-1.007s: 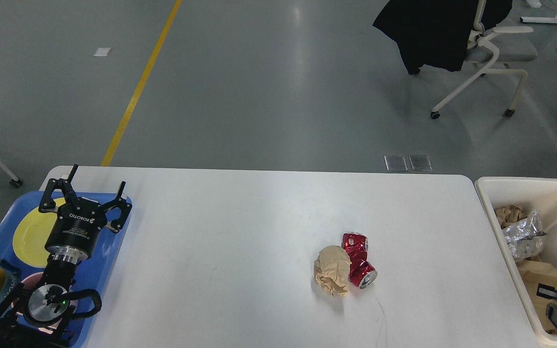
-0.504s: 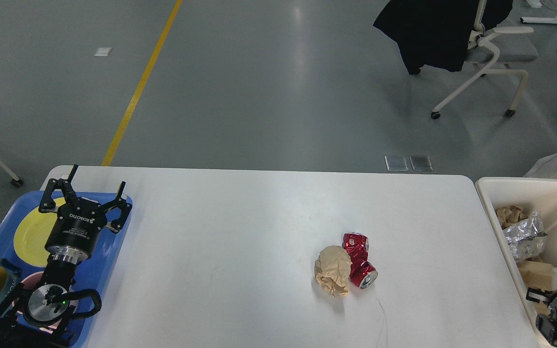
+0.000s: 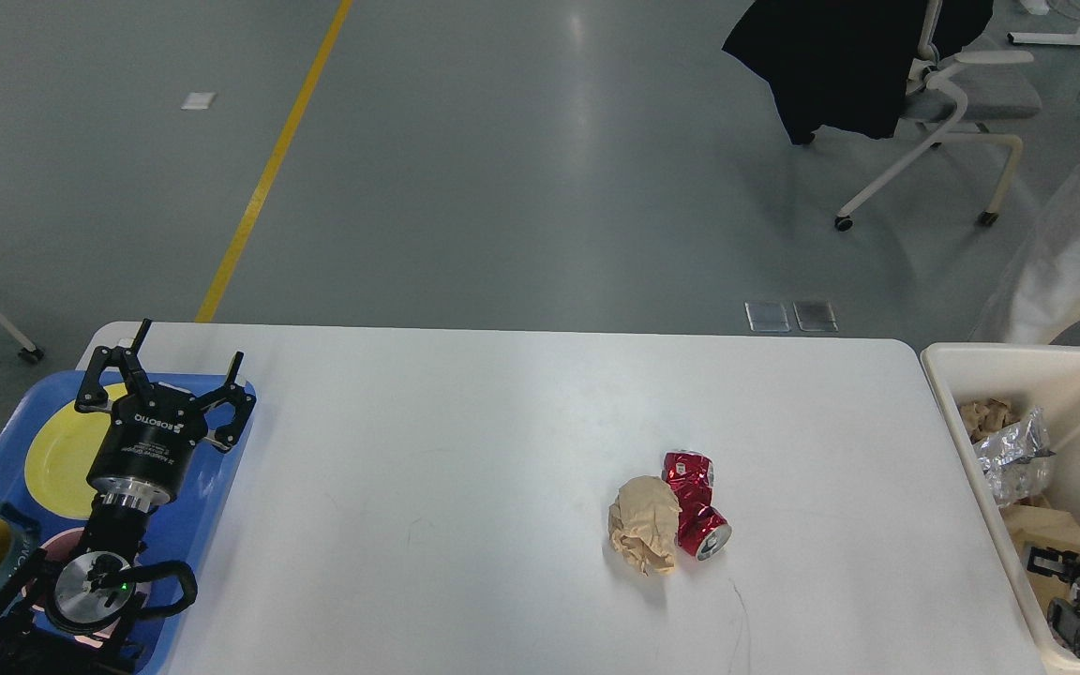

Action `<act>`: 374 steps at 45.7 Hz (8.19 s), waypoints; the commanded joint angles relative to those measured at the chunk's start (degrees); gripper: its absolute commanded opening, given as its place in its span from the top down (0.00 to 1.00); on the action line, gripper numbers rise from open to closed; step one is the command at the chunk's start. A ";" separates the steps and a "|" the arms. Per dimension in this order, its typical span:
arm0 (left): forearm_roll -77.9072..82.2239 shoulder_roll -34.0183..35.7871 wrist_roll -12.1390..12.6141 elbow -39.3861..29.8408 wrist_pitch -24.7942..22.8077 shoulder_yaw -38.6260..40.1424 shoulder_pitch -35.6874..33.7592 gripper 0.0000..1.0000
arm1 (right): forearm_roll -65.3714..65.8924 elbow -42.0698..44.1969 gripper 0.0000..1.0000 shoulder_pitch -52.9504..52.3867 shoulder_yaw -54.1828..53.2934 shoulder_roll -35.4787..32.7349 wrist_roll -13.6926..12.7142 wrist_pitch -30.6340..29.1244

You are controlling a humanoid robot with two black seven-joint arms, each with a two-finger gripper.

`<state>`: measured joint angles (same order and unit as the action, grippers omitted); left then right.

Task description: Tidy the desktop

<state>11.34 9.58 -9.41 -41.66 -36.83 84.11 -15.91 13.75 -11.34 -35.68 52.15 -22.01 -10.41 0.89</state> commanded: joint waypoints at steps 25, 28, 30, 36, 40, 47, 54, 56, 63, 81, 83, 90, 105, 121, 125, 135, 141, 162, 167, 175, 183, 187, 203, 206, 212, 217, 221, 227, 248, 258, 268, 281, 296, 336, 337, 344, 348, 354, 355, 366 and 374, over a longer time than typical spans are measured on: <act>0.00 0.00 0.00 0.00 0.00 0.00 0.00 0.04 | 8.92 -68.10 0.00 -83.20 27.13 1.88 -2.60 -31.19; 0.00 0.00 0.00 0.00 0.00 0.00 0.00 0.04 | 8.83 -72.32 0.00 -89.80 25.46 2.41 -2.60 -34.89; 0.00 0.00 0.00 0.00 0.00 0.00 0.00 0.04 | 8.83 -74.61 0.00 -93.41 24.23 2.06 -2.60 -37.00; 0.00 0.00 0.00 0.00 0.00 0.00 0.00 0.04 | 6.29 -81.03 0.00 -102.73 22.64 2.14 -2.51 -43.24; 0.00 0.00 0.00 0.00 0.00 0.00 0.00 0.04 | 3.57 -85.25 0.00 -108.09 22.82 2.23 -1.81 -44.83; 0.00 0.00 0.00 0.00 0.00 0.00 0.01 0.04 | 3.03 -88.15 0.00 -111.27 23.87 3.37 6.32 -43.78; 0.00 0.00 0.00 0.00 0.00 0.00 0.00 0.04 | 3.03 -88.15 0.00 -111.18 25.72 3.99 10.49 -42.55; 0.00 0.00 0.00 0.00 0.00 0.00 0.00 0.04 | 3.21 -88.07 0.00 -111.18 25.81 3.99 10.41 -42.63; 0.00 0.00 0.00 0.00 0.00 0.00 0.00 0.04 | 2.86 -87.98 0.00 -111.00 25.19 3.90 10.41 -43.95; 0.00 0.00 0.00 0.00 0.00 0.00 0.09 0.04 | -3.02 -78.49 0.00 -89.75 11.94 6.01 9.09 -31.13; 0.00 0.00 0.00 0.00 0.00 0.00 0.01 0.04 | -4.34 -77.70 0.00 -86.41 8.77 7.50 8.47 -29.11; 0.00 0.00 0.00 0.00 0.00 0.00 0.00 0.04 | -5.41 -73.84 0.00 -75.51 -1.16 15.32 2.86 -19.09; 0.00 0.00 0.00 0.00 0.00 0.00 0.00 0.04 | -3.21 -54.42 0.00 -52.92 -3.81 24.38 -2.69 -12.93; 0.00 0.00 0.09 0.00 0.00 0.00 0.00 0.04 | 3.30 -47.55 0.00 -45.09 -3.37 25.87 -2.95 -12.05; 0.00 0.00 0.09 0.00 0.00 0.00 0.00 0.04 | 3.30 -46.58 0.00 -43.68 -3.37 25.96 -2.95 -11.87; 0.00 0.00 0.09 0.00 -0.09 0.00 0.00 0.04 | 5.05 -42.72 0.03 -39.20 -3.37 27.81 -2.95 -11.87; 0.00 0.00 0.09 0.00 0.00 0.00 0.00 0.04 | 5.14 -42.27 0.14 -38.85 -3.37 27.90 -2.95 -11.87; 0.00 0.00 0.09 0.00 0.00 0.00 0.00 0.04 | 4.35 -42.89 1.00 -39.55 -3.37 27.46 -3.04 -12.49; 0.00 0.00 0.09 0.00 0.00 0.00 0.00 0.04 | 4.35 -43.59 1.00 -39.72 -3.37 27.28 -3.13 -12.84; 0.00 0.00 0.09 0.00 0.00 0.09 0.00 0.04 | 4.26 -44.38 1.00 -40.52 -3.37 27.02 -3.13 -13.28; 0.00 0.00 0.09 0.00 -0.09 0.00 0.00 0.04 | 1.20 -50.17 1.00 -46.83 -3.28 24.21 -3.57 -17.31; 0.00 0.00 0.09 0.00 0.00 0.00 0.00 0.04 | -1.79 -55.10 1.00 -53.42 -2.41 21.13 -4.53 -21.53; 0.00 0.00 0.09 0.00 0.00 0.00 0.00 0.04 | -7.34 -71.80 1.00 -86.29 11.13 13.75 -4.10 -34.45; 0.00 0.00 0.09 0.00 0.00 0.00 0.09 0.04 | -7.34 -72.59 1.00 -90.16 12.01 11.64 -4.10 -39.63; 0.00 0.00 0.00 0.00 0.00 0.00 0.09 0.04 | -7.43 -76.02 1.00 -97.64 16.13 8.65 -3.75 -46.50; 0.00 0.00 0.00 0.00 0.00 0.00 0.00 0.04 | -7.43 -77.78 1.00 -99.93 19.65 8.74 -1.38 -47.12; 0.00 0.00 0.00 0.00 0.00 0.00 0.01 0.04 | -7.43 -78.05 1.00 -100.63 22.98 9.26 4.94 -47.29; 0.00 0.00 0.00 0.00 0.00 0.00 0.00 0.04 | -7.43 -78.05 1.00 -101.34 28.97 10.32 11.11 -46.94; 0.00 0.00 0.00 0.00 0.00 0.00 0.09 0.04 | -6.46 -62.60 1.00 -87.65 40.93 -12.16 10.67 -42.02; 0.00 0.00 0.00 0.00 -0.09 0.00 0.09 0.04 | -6.46 -40.71 1.00 -65.07 32.68 -20.79 10.32 -41.14; 0.00 0.00 0.00 0.00 0.00 0.00 0.09 0.04 | -6.55 -24.18 1.00 -36.68 12.73 -22.12 10.32 -30.88; 0.00 0.00 0.00 0.00 -0.09 0.00 0.09 0.04 | -6.55 -4.68 1.00 -6.52 -5.65 -11.76 10.49 -9.86; 0.00 0.00 0.00 0.00 -0.09 0.00 0.09 0.04 | -7.51 11.95 1.00 7.30 -6.45 0.74 10.41 -5.99; 0.00 0.00 0.00 0.00 0.00 0.00 0.09 0.04 | -7.51 11.69 0.00 9.05 -6.27 1.62 10.76 3.68; 0.00 0.00 0.00 0.00 0.00 0.00 0.01 0.04 | -7.51 11.69 0.00 9.05 -6.27 1.62 10.76 3.68; 0.00 0.00 0.00 0.00 0.00 0.00 0.09 0.04 | -7.51 11.69 0.00 9.05 -6.27 1.62 10.76 3.77; 0.00 0.00 0.00 0.00 0.00 0.00 0.09 0.04 | -7.43 11.60 0.00 8.97 -6.36 1.70 10.76 3.95; 0.00 0.00 0.00 0.00 0.00 0.00 0.00 0.04 | -5.76 8.01 0.00 7.65 -5.13 1.09 10.23 3.07; 0.00 0.00 0.00 0.00 0.00 0.00 0.00 0.04 | -5.06 6.61 0.00 6.52 -4.35 0.83 10.06 2.81; 0.00 0.00 0.00 0.00 0.00 0.00 0.00 0.04 | 8.47 -14.57 0.00 -14.21 -0.47 -9.27 2.67 -1.49; 0.00 0.00 0.00 0.00 0.00 0.00 0.00 0.04 | 15.34 -30.22 0.00 -32.40 8.30 -13.68 2.32 -9.22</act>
<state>11.34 9.58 -9.40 -41.66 -36.81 84.11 -15.92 25.99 -31.99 -56.63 54.04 -34.04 -7.77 -3.31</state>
